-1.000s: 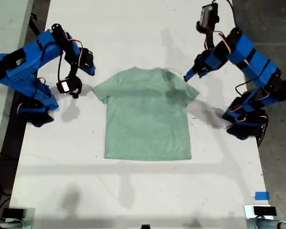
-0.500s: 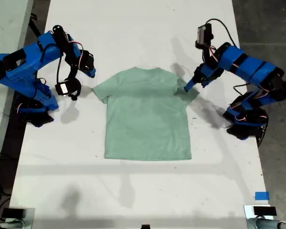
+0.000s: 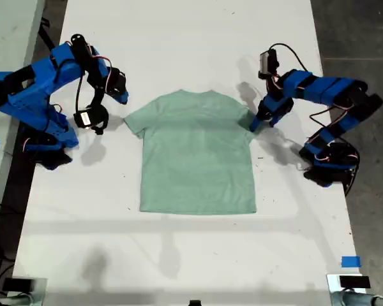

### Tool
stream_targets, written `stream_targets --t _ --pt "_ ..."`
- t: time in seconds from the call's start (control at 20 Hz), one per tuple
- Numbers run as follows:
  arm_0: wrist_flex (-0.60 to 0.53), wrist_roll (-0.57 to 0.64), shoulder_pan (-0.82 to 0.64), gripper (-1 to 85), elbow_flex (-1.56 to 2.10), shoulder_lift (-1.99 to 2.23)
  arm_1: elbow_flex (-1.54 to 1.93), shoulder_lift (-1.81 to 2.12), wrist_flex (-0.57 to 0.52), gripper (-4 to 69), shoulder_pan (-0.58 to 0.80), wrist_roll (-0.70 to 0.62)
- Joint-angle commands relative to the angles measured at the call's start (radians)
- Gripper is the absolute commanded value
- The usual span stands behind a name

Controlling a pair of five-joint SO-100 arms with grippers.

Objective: Fold tshirt

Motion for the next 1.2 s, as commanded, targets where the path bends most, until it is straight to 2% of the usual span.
stream_targets --t 0.0,0.05,0.1,0.15,0.35,0.6,0.7,0.95,1.15 --pt "-0.006 -0.012 0.012 0.1 -0.040 0.031 -0.110 -0.064 0.035 24.5 -0.002 -0.014" --pt "-0.008 -0.012 0.012 0.1 -0.037 0.031 -0.127 -0.081 0.043 18.3 -0.005 -0.015" --pt "-0.008 -0.012 0.012 0.1 -0.035 0.031 -0.135 -0.087 0.051 6.2 -0.005 -0.011" --pt "-0.008 -0.014 0.014 0.1 -0.035 0.031 -0.135 -0.086 0.051 2.1 -0.005 -0.011" --pt "-0.008 -0.014 0.017 0.1 -0.034 0.031 -0.192 -0.086 0.097 -1.3 -0.058 0.003" --pt "-0.008 -0.018 0.020 0.1 -0.031 0.031 -0.449 0.021 0.367 -1.4 -0.187 0.089" --pt "-0.012 -0.021 0.023 0.1 -0.028 0.032 -0.637 0.008 0.439 -1.4 -0.265 0.129" --pt "-0.015 -0.028 0.029 0.1 -0.023 0.032 -1.152 -0.347 0.531 -1.4 -0.430 0.222" --pt "-0.017 -0.031 0.032 0.1 -0.018 0.034 -1.493 -0.632 0.569 -1.4 -0.482 0.255"
